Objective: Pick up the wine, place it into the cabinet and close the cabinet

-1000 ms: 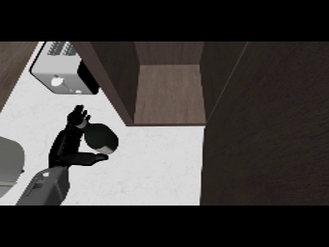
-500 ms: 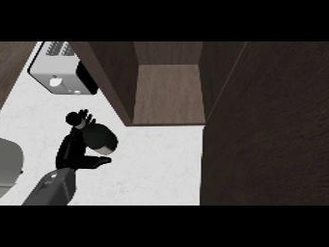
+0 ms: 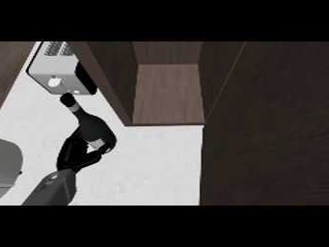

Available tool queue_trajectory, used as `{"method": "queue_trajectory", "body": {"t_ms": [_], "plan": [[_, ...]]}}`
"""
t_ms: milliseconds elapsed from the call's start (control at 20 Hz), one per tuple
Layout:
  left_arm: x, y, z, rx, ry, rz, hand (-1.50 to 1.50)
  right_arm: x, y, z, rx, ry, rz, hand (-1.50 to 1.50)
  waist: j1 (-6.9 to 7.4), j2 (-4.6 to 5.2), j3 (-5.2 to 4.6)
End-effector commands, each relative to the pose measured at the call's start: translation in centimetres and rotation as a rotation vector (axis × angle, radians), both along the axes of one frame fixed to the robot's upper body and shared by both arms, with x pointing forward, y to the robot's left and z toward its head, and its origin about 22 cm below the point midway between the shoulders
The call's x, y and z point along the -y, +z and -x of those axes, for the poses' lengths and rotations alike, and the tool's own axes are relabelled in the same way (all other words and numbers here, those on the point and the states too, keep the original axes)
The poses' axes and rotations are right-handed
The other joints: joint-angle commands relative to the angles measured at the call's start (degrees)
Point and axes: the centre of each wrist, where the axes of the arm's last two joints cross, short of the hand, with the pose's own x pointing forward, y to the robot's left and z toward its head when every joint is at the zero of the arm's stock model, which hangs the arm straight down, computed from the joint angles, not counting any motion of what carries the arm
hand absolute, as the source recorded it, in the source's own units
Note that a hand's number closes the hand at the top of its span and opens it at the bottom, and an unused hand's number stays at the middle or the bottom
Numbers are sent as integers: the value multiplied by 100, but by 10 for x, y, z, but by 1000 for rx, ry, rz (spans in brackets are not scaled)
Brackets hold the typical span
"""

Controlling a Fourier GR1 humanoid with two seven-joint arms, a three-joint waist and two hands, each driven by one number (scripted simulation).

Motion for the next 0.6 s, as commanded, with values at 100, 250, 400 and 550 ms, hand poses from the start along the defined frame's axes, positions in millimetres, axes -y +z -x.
{"method": "queue_trajectory", "body": {"t_ms": [100, 250, 400, 550], "plan": [[9, -10, 11, 29, -24, 38, 150, -1, 9, 0, -1, -2, -8, -150, -9, 5, -3], [6, 1, -6, 29, -37, 17, 150, -11, 1, -4, -14, 10, -4, -150, -40, 21, -7], [6, -7, 7, 29, -71, 21, 150, -7, 10, 2, 7, 4, 2, -150, -11, 6, -3], [12, -16, 20, 48, -56, 14, 150, 4, 2, -21, 7, -19, 9, -150, 29, 5, -1]]}}
